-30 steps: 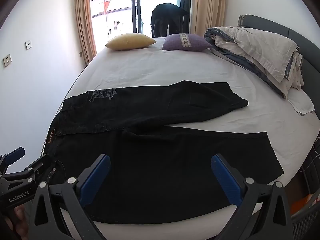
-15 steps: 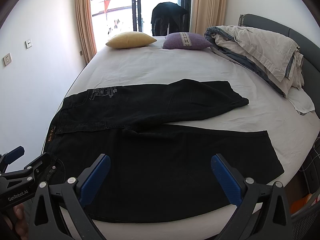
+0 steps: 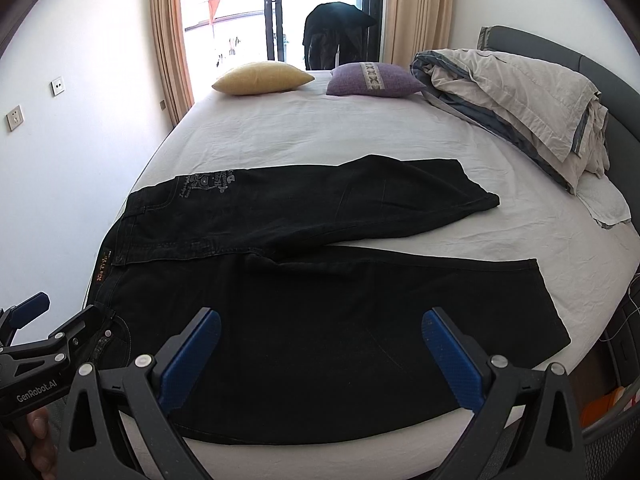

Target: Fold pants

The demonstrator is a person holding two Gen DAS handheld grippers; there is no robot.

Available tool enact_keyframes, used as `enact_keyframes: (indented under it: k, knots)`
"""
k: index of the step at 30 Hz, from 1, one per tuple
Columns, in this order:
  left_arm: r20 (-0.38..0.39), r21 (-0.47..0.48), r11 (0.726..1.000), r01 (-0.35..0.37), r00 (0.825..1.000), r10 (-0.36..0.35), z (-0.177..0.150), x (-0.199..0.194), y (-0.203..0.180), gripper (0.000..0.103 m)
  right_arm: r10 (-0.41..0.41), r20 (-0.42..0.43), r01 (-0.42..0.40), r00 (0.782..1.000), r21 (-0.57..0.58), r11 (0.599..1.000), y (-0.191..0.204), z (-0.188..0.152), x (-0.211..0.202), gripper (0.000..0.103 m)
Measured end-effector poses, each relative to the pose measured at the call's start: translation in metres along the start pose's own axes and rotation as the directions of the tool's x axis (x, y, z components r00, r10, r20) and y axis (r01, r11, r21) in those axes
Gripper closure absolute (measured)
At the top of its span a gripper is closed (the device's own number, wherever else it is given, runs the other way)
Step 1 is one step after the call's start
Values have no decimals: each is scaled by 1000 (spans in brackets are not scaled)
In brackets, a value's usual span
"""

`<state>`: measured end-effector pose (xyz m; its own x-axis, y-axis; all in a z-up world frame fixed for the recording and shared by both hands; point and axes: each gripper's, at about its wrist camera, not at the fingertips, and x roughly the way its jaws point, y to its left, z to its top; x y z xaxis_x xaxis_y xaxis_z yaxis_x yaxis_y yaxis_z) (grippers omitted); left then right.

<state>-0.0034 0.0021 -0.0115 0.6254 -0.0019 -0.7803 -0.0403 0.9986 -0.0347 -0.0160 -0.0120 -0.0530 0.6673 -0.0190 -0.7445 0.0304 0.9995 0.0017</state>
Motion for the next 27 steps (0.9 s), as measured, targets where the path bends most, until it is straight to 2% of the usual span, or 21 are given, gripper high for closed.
enact_keyframes:
  k: [27]
  knots:
    - [-5,-1,1000,0,1000,0,-3,2,1,0,2,-5,-2,1000,-1,1000,2,-3,2,0]
